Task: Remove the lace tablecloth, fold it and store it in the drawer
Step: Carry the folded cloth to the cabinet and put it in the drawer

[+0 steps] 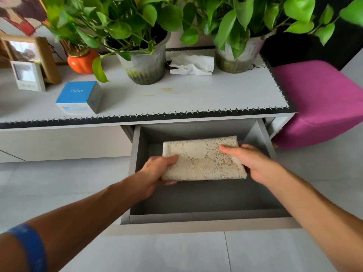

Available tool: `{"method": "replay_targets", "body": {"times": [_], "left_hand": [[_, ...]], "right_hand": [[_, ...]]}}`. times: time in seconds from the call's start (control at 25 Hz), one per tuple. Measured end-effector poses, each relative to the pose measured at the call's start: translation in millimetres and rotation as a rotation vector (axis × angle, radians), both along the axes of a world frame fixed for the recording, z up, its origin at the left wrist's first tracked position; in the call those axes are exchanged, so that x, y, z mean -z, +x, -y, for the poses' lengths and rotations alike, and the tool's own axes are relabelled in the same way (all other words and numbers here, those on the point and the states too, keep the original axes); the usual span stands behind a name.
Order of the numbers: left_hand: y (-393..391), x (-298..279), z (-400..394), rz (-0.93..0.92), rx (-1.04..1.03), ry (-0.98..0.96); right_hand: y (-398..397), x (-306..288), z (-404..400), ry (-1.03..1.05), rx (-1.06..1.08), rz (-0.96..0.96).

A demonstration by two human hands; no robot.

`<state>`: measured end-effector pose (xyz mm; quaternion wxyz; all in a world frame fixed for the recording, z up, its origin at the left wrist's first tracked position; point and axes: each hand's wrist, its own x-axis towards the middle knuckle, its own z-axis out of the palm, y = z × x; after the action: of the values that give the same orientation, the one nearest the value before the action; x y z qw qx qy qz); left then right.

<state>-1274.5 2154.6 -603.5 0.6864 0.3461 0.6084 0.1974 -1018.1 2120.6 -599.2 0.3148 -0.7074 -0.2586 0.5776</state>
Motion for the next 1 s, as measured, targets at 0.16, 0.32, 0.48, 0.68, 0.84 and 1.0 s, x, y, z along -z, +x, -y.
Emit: {"method": "replay_targets", "body": {"times": [0.16, 0.32, 0.48, 0.68, 0.84, 1.0], "left_hand": [[4.1, 27.9, 0.5, -0.114, 0.122, -0.085], [2.5, 43.6, -6.6, -0.211, 0.199, -0.062], [-0.9, 53.6, -8.8, -0.218, 0.234, -0.041], [0.2, 53.6, -8.3, -0.295, 0.302, 0.021], [6.4, 19.8, 1.4, -0.522, 0.47, 0.268], [-5.2, -47.6, 43.1, -0.569, 0.718, 1.106]], "right_hand": [[3.4, 26.8, -9.0, -0.184, -0.062, 0.108], [0.2, 44.0, -5.2, -0.246, -0.108, 0.189], [-0.5, 49.9, -5.3, -0.204, -0.16, 0.279], [-0.9, 51.7, -3.6, -0.174, -0.26, 0.42], [-10.4, 21.3, 3.7, -0.149, -0.57, 0.824], [-25.7, -28.2, 71.0, 0.587, -0.632, 1.007]]}}
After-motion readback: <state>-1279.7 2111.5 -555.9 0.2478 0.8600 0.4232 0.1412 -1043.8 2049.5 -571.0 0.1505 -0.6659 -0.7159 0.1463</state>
